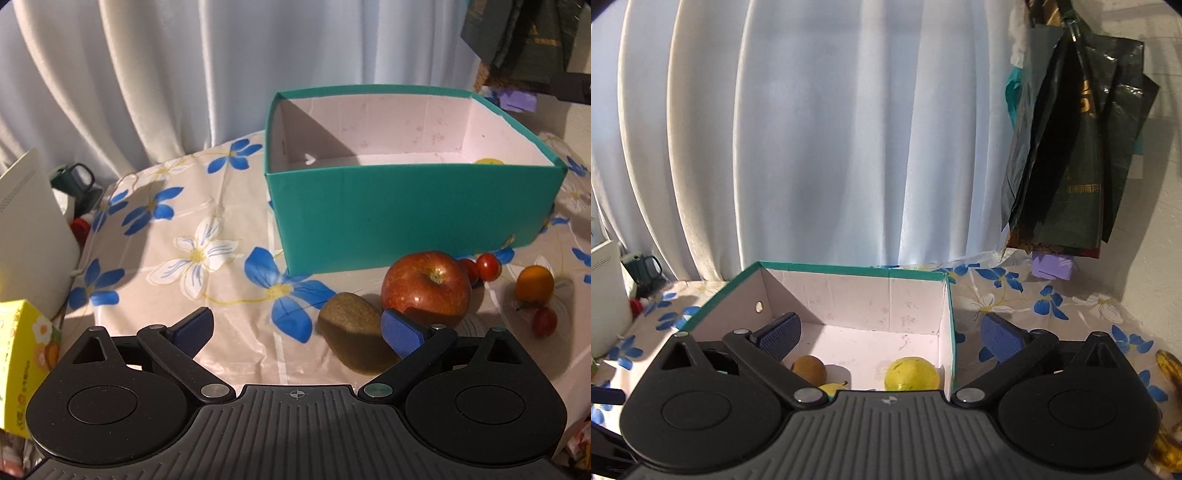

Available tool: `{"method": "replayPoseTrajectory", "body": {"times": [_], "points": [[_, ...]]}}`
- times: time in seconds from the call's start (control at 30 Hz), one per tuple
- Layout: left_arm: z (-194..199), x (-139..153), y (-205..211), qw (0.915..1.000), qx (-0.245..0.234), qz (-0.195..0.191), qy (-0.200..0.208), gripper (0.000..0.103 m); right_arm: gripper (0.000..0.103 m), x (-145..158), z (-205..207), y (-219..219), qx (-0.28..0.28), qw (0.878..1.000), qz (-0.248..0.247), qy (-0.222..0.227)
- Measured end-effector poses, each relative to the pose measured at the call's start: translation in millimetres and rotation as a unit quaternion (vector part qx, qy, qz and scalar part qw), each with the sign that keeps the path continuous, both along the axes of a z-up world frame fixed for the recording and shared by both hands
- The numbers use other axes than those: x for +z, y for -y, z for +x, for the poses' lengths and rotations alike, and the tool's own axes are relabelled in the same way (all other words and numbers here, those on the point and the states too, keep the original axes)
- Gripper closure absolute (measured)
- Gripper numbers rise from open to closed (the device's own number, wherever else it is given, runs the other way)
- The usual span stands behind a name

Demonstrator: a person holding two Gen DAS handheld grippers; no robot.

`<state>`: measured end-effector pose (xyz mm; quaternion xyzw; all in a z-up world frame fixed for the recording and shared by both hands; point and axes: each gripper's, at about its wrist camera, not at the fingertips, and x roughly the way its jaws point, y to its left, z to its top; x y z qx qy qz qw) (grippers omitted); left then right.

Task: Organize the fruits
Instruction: 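Move the left tool to the brown kiwi beside the red apple and grasp it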

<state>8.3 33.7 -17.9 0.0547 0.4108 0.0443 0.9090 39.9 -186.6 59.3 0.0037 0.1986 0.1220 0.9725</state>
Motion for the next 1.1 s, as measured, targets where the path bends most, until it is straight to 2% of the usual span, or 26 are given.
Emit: {"method": "replayPoseTrajectory", "body": {"times": [0.17, 0.43, 0.7, 0.77, 0.9, 1.1], "points": [[-1, -14, 8, 0.9992, -0.04, 0.006, 0.004, 0.003, 0.0, -2, -22, 10, -0.012, 1.0, -0.016, 0.015], [7, -31, 13, 0.9965, -0.08, -0.022, -0.015, 0.003, 0.0, -5, -29, 17, -0.038, 0.999, -0.011, 0.0], [14, -47, 16, 0.9932, -0.113, -0.011, -0.023, 0.003, 0.0, -8, -24, 12, -0.044, 0.999, -0.017, -0.013], [17, -50, 15, 0.993, -0.115, -0.009, -0.026, 0.007, 0.0, -8, -23, 10, -0.043, 0.999, -0.017, -0.015], [22, -51, 8, 0.9916, -0.123, -0.03, -0.027, 0.01, 0.0, -8, -22, 5, -0.039, 0.999, -0.02, -0.016], [30, -51, -2, 0.989, -0.129, -0.067, -0.027, 0.023, 0.0, -7, -21, -1, -0.033, 0.999, -0.026, -0.018]]}}
